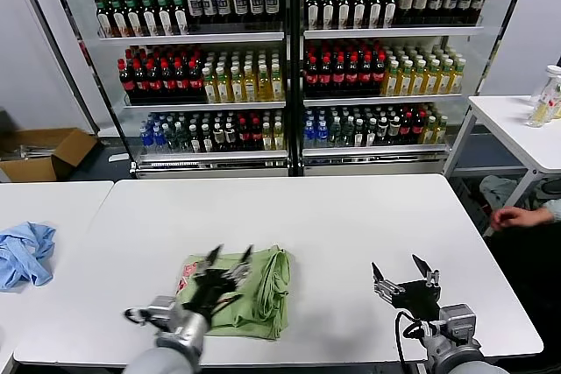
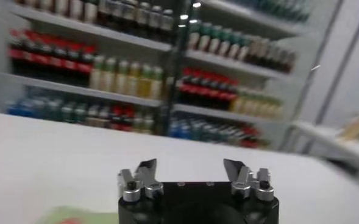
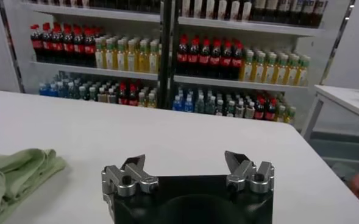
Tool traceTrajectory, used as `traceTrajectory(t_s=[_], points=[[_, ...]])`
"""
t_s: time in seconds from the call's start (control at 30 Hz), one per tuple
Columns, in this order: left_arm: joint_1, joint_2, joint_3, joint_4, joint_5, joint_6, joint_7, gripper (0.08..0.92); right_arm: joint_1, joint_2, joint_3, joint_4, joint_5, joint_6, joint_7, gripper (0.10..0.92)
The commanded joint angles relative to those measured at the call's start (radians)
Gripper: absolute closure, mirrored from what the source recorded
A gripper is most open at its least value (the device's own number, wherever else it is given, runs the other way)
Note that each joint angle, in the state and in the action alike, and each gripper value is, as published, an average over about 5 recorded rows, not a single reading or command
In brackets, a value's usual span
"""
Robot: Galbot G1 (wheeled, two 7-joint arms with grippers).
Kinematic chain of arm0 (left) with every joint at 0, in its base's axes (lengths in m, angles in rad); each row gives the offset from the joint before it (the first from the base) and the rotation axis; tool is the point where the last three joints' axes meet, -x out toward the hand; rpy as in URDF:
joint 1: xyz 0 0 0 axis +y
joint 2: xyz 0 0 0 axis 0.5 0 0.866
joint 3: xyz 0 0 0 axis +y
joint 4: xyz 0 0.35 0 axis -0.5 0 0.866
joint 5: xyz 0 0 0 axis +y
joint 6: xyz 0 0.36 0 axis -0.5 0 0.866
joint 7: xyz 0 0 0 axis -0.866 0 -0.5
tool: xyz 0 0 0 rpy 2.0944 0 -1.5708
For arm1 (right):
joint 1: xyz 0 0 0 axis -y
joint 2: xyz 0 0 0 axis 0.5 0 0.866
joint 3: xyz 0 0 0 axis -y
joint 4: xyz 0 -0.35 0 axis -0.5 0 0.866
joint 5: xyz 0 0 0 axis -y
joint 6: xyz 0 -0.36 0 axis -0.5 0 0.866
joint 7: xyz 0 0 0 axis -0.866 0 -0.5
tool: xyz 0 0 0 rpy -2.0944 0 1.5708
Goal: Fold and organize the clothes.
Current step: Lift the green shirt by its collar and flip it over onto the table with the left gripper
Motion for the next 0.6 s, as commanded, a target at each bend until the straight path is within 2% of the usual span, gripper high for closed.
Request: traceTrajectory(t_s=[0.03, 0.5, 0.6], points=[[0.136, 0.073, -0.24, 0.075, 0.085, 0.073, 0.016, 0.197, 0.018, -0.007, -0.02, -0.008, 0.001, 0.002, -0.001, 0.203], [0.068, 0.047, -0.196, 0.174, -0.015, 0.099, 0.012, 0.177, 0.011, -0.024, -0.013, -0.003, 0.003, 0.004, -0.001, 0.203], [0.062, 0.043, -0.192, 0.183, -0.039, 0.094, 0.023, 0.209, 0.011, -0.025, -0.011, -0.002, 0.003, 0.004, -0.001, 0.203]])
